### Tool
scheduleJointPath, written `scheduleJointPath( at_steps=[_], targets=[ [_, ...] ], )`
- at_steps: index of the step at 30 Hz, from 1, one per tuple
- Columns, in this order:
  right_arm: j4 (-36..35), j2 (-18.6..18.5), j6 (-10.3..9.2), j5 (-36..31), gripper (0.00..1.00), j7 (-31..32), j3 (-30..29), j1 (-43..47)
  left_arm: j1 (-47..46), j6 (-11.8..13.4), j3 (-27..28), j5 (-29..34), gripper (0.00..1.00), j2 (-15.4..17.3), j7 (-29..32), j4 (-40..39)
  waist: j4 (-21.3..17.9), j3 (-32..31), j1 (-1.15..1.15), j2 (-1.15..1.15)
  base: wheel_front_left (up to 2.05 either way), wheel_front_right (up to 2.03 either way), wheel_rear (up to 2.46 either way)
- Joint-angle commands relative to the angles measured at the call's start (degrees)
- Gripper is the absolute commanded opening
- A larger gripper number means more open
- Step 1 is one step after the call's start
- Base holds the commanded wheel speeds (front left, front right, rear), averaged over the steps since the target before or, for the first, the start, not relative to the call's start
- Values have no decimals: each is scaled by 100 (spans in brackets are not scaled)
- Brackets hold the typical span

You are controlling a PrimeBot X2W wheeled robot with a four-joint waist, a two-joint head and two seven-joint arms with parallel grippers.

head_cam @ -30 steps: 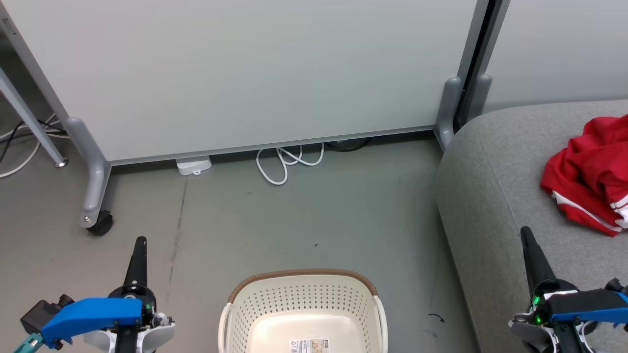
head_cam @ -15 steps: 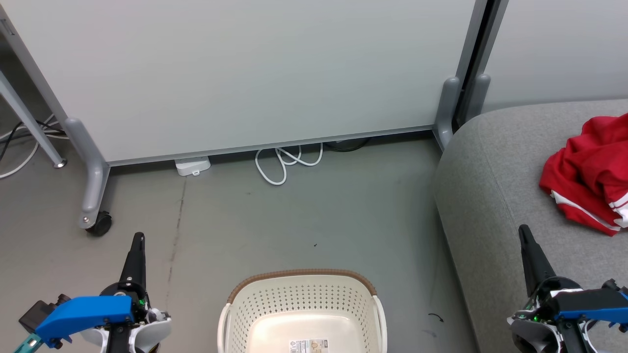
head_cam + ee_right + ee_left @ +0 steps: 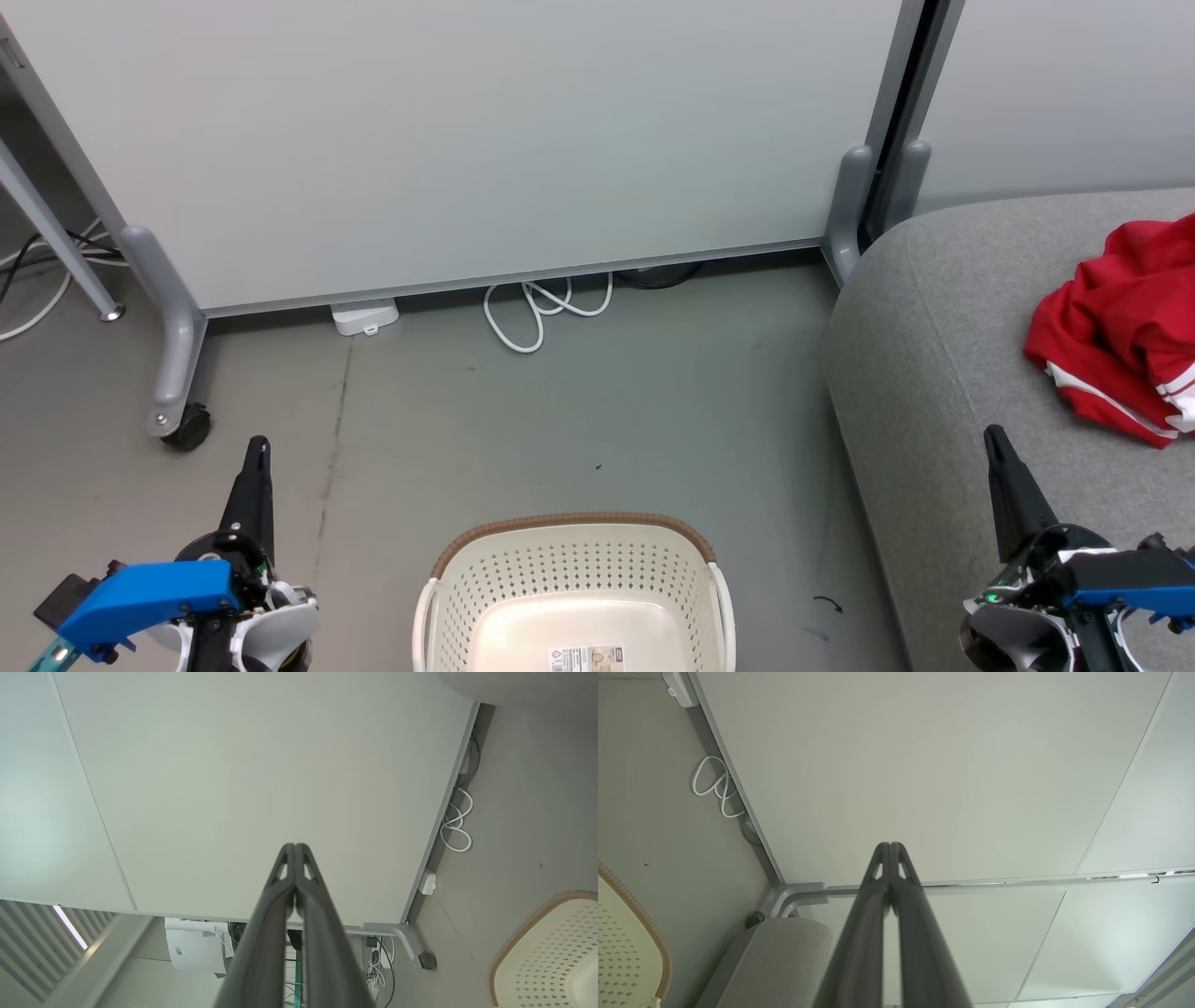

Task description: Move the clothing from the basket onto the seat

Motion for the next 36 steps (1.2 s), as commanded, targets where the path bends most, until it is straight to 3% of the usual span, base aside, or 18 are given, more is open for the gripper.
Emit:
scheduleJointPath(
  at_steps=[1,36],
  targets=[
    [12,-37,4,82,0,29,7,-79,-79,-47,22,-76,0,-5,30,-36,-1,0,0,0,0,0,0],
    [13,-37,4,147,0,46,7,-76,-71,-35,29,-135,0,-6,48,-37,-3,0,0,0,0,0,0]
  ],
)
